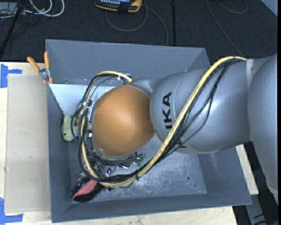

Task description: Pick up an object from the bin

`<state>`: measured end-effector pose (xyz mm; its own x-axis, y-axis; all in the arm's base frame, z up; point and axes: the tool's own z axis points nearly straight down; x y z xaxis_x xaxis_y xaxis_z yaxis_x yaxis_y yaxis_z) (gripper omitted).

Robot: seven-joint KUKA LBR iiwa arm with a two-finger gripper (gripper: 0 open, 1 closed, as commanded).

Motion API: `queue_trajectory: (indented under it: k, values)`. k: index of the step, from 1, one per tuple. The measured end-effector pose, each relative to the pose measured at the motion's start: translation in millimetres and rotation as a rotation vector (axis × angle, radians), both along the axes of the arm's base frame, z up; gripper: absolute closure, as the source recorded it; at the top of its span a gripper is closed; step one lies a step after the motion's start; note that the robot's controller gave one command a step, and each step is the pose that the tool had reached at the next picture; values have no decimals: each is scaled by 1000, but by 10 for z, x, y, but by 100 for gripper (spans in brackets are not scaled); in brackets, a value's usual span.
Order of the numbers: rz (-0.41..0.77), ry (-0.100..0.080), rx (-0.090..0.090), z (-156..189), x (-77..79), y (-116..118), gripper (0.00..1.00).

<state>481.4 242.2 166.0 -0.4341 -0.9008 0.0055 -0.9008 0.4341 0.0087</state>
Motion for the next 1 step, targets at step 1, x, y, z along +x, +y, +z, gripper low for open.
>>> queue_trajectory:
  k: [1]
  values:
    - [105, -3, 3, -188, -8, -2, 100]
